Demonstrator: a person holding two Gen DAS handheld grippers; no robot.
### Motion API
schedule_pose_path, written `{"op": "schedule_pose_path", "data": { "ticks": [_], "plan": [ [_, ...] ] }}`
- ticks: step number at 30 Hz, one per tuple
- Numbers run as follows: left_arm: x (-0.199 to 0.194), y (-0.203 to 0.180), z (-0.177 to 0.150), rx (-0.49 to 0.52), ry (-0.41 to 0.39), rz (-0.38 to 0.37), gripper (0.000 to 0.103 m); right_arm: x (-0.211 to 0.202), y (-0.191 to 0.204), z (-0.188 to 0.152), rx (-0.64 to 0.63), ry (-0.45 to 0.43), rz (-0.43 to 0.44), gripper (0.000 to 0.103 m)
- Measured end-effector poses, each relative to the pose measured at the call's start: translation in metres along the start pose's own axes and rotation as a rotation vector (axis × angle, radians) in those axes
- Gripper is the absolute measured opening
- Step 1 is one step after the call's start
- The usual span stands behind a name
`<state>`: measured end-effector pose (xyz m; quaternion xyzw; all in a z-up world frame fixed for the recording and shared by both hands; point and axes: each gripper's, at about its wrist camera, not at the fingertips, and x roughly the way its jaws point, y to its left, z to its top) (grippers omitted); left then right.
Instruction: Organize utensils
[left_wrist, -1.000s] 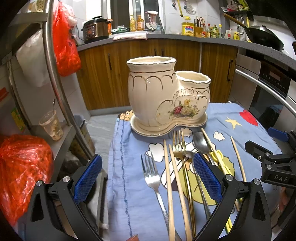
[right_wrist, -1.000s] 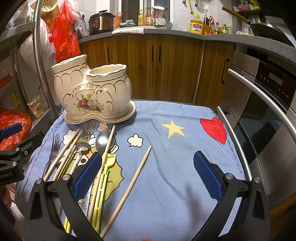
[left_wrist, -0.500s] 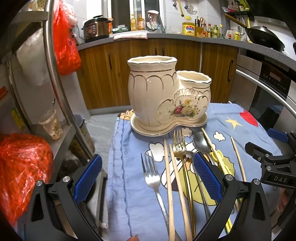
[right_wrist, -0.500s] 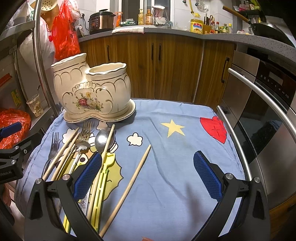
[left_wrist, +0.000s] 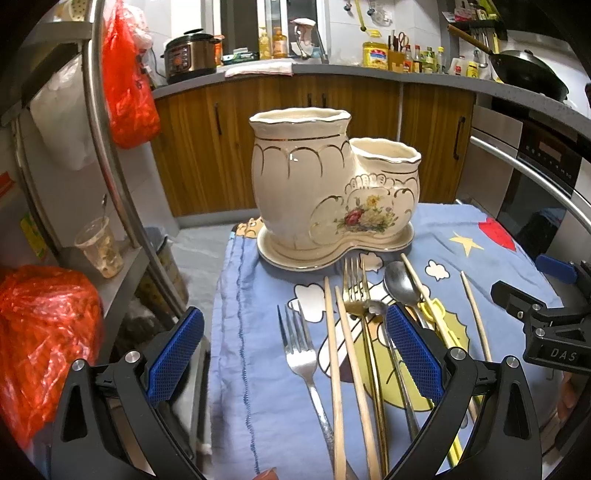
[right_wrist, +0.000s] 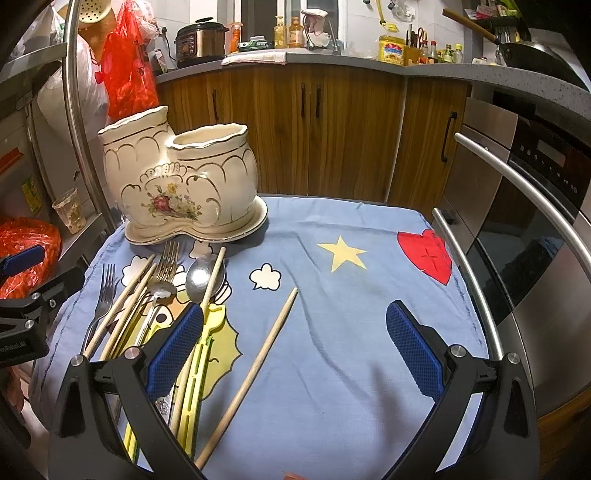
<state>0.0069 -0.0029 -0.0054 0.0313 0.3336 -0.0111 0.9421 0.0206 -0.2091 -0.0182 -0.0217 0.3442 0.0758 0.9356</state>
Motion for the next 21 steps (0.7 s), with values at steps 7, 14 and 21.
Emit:
{"op": "schedule_pose_path", "data": {
  "ticks": [7, 14, 21],
  "plan": [
    [0.0013, -0.0019, 0.0003, 0.004, 0.005, 0.001, 0.098, 0.0009, -0.0035, -0.0003, 0.007, 0.002, -0.002, 0.098],
    [0.0033, -0.0007, -0.0002, 0.001, 0.015, 0.0, 0.098, 0.0019, -0.0051, -0.0009, 0.011, 0.007, -0.004, 0.098],
    [0.0072, 0.0015, 0.0001, -0.004, 0.019, -0.001, 0.098, 0.0054, -0.0069, 0.0001, 0.018, 0.019, -0.004, 0.098]
  ]
}}
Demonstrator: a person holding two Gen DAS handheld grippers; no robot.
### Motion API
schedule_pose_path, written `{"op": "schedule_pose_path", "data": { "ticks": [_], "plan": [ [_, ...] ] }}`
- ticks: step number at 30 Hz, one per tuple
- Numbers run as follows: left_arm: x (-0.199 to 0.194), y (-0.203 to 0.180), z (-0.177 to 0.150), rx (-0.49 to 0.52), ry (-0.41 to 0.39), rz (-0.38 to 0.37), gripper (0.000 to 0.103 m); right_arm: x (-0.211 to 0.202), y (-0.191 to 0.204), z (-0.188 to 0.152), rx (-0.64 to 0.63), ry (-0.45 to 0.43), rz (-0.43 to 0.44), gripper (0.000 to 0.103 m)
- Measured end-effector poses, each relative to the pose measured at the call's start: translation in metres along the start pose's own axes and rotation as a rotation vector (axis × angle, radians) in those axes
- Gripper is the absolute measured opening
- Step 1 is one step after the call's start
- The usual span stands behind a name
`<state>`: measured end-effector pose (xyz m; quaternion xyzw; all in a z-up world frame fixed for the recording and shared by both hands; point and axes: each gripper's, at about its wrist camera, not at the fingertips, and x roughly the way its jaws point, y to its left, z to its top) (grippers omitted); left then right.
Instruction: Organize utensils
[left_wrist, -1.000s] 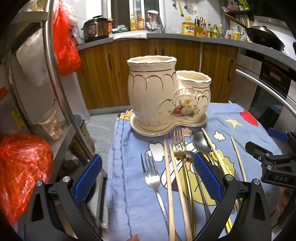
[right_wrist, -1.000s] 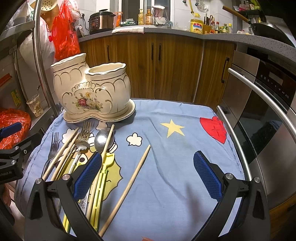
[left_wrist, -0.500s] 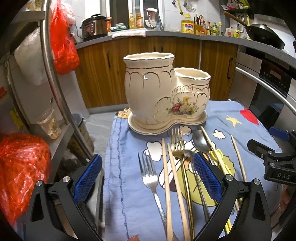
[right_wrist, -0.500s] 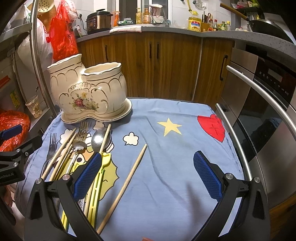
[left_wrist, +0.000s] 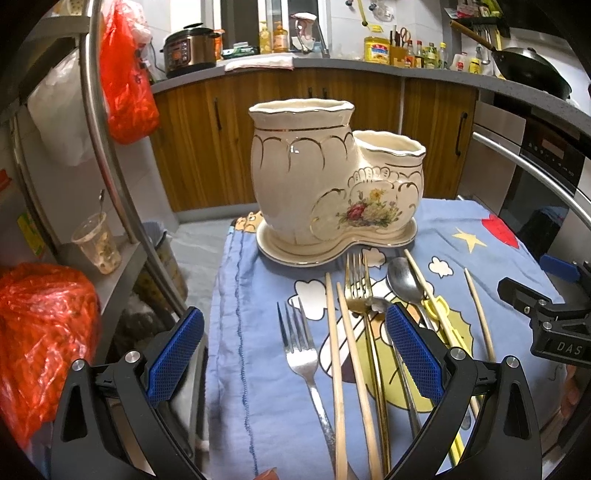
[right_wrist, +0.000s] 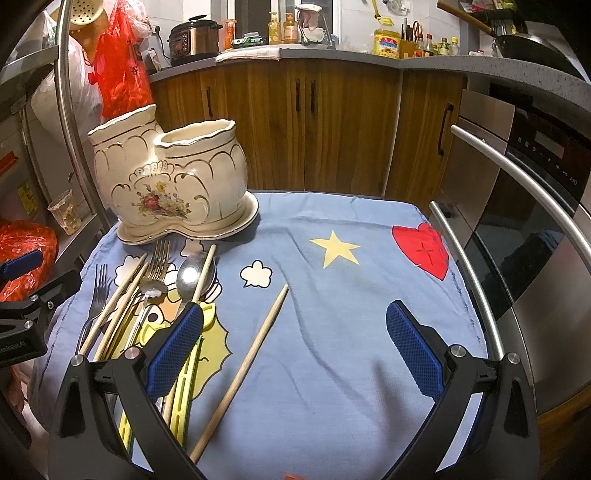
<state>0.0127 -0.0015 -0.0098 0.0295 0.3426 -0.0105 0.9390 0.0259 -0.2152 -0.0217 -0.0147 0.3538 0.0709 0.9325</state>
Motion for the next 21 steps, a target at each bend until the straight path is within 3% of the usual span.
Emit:
{"op": "schedule_pose_path", "data": {
  "ticks": [8, 18, 21],
  "plan": [
    [0.004, 0.005, -0.001, -0.001, 0.018, -0.005, 0.098, 0.004, -0.003, -0.001, -0.006, 0.024, 0.01, 0.098],
    [0.009, 0.016, 0.003, -0.013, 0.014, -0.01, 0.098, 0.022, -0.016, -0.005, 0.02, 0.116, 0.08, 0.098],
    [0.009, 0.017, 0.002, -0.012, 0.016, -0.016, 0.098, 0.024, -0.012, -0.008, 0.004, 0.144, 0.101, 0.085]
  ]
}}
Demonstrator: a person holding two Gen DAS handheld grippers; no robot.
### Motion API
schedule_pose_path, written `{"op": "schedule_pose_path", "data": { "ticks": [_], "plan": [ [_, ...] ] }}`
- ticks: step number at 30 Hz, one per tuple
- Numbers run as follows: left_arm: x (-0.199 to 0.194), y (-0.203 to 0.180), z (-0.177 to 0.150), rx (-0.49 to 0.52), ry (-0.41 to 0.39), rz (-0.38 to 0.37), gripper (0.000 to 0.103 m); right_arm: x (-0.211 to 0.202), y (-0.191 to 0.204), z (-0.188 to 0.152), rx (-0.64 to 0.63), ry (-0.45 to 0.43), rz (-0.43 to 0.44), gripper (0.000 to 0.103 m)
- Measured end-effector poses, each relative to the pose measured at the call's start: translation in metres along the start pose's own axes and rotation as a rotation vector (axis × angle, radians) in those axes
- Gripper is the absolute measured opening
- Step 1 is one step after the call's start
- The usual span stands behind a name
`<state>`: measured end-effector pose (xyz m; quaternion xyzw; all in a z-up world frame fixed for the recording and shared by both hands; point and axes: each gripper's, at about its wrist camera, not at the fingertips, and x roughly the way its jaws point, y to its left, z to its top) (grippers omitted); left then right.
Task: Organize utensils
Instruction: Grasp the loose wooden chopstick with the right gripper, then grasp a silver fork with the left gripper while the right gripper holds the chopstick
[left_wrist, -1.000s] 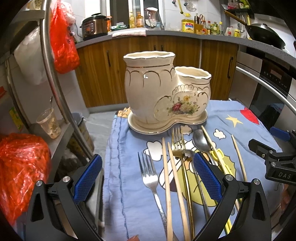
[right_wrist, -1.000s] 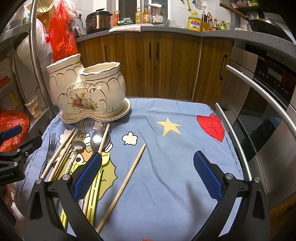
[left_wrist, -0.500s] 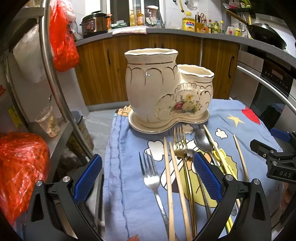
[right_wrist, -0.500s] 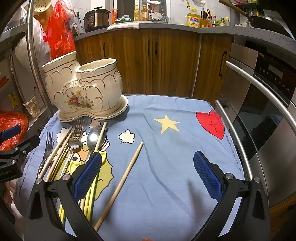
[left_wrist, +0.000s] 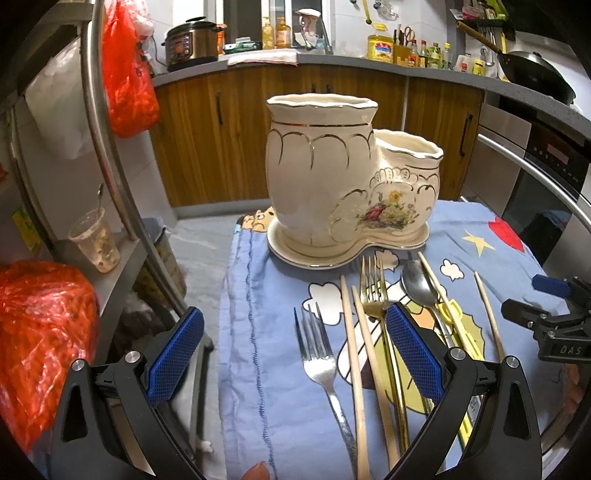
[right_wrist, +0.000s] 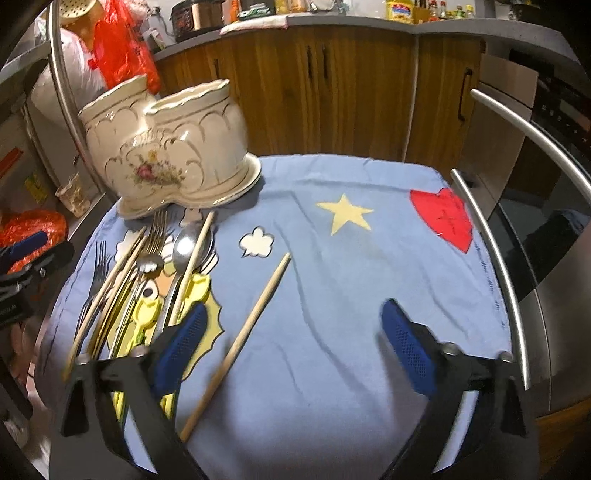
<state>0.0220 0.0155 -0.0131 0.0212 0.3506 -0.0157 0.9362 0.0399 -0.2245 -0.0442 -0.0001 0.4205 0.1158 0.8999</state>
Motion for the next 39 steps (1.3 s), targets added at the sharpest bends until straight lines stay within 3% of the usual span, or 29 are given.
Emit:
{"op": "schedule_pose_path", "data": {
  "ticks": [5, 8, 12, 20, 25, 30, 37, 39],
  "plan": [
    [0.0, 0.003, 0.0, -0.004, 0.008, -0.007, 0.098, 0.007, 0.008, -0.002, -0.021, 0.045, 0.041, 0.054],
    [0.002, 0.006, -0.001, 0.011, 0.02, 0.005, 0.098, 0.006, 0.016, -0.003, -0.049, 0.047, 0.055, 0.043],
    [0.003, 0.012, -0.004, 0.025, 0.035, 0.01, 0.098, 0.011, 0.025, -0.007, -0.074, 0.077, 0.071, 0.037],
    [0.008, 0.003, -0.011, 0.09, 0.078, -0.015, 0.097, 0.017, 0.026, -0.005, -0.089, 0.07, 0.019, 0.012],
    [0.012, -0.002, -0.015, 0.113, 0.112, -0.039, 0.096, 0.019, 0.019, 0.0, -0.041, 0.074, 0.049, 0.005],
    [0.018, 0.004, -0.015, 0.08, 0.135, -0.047, 0.094, 0.011, 0.015, 0.004, -0.021, 0.036, 0.066, 0.005],
    [0.035, 0.004, -0.013, 0.065, 0.183, -0.075, 0.057, 0.008, 0.015, 0.007, -0.016, 0.017, 0.089, 0.005],
    [0.036, 0.003, -0.011, 0.063, 0.178, -0.077, 0.052, 0.007, 0.015, 0.007, -0.015, 0.011, 0.091, 0.005]
  ]
}}
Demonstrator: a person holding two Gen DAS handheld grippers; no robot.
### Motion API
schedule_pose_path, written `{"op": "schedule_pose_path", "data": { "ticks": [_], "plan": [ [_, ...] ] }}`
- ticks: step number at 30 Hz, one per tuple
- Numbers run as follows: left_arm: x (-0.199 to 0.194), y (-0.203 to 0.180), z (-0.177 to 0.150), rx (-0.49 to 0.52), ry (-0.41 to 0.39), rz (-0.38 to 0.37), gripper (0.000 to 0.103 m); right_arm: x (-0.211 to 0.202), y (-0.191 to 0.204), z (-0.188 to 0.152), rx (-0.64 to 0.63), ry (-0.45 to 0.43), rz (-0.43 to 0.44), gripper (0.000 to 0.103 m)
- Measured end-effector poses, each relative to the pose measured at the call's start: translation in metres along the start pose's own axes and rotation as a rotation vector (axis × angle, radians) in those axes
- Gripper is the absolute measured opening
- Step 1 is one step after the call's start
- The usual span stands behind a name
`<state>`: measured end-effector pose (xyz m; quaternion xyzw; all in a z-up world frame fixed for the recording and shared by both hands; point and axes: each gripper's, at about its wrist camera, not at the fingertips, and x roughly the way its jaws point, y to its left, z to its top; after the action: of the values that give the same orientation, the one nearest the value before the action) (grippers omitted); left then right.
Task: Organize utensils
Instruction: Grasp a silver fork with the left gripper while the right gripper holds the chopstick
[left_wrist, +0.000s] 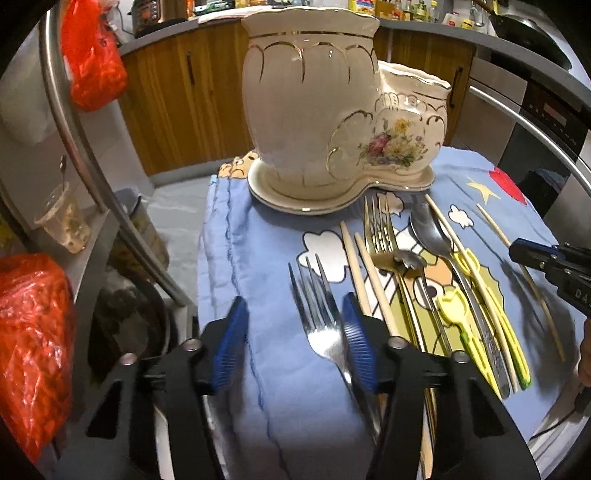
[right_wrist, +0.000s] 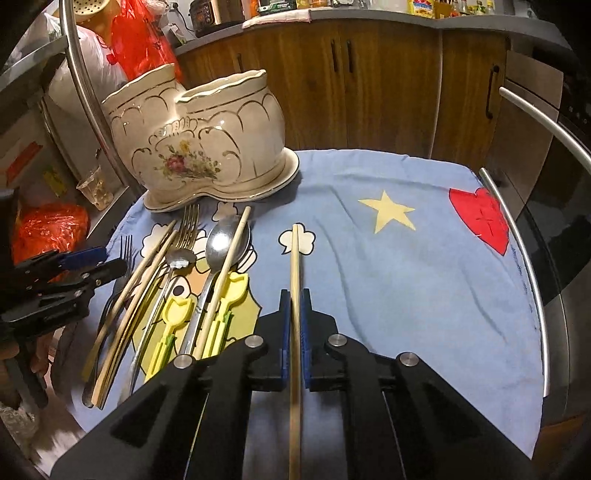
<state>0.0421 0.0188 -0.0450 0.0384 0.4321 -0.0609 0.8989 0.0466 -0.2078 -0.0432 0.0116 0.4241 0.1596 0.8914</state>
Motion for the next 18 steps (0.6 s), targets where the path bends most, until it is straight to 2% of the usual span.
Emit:
{"op": "schedule_pose_path", "data": {
  "ticks": [4, 10, 12, 13, 14, 18],
  "plan": [
    [0.003, 0.0, 0.003, -0.021, 0.008, -0.032, 0.05, -0.003, -0.001, 0.001, -0.004, -0.013, 0.002, 0.005],
    [0.015, 0.001, 0.007, -0.018, 0.021, -0.039, 0.041, -0.003, -0.002, 0.002, -0.004, -0.012, 0.021, 0.005],
    [0.017, -0.001, 0.008, -0.011, 0.016, -0.039, 0.036, -0.003, -0.002, 0.002, -0.005, -0.014, 0.026, 0.005],
    [0.017, -0.001, 0.009, -0.008, 0.014, -0.048, 0.028, -0.003, -0.002, 0.002, -0.005, -0.016, 0.03, 0.005],
    [0.017, -0.002, 0.01, -0.013, 0.014, -0.062, 0.026, -0.004, -0.002, 0.003, -0.004, -0.017, 0.032, 0.005],
    [0.015, 0.001, 0.012, -0.041, 0.003, -0.091, 0.021, -0.006, -0.002, 0.003, -0.004, -0.029, 0.035, 0.005]
  ]
}}
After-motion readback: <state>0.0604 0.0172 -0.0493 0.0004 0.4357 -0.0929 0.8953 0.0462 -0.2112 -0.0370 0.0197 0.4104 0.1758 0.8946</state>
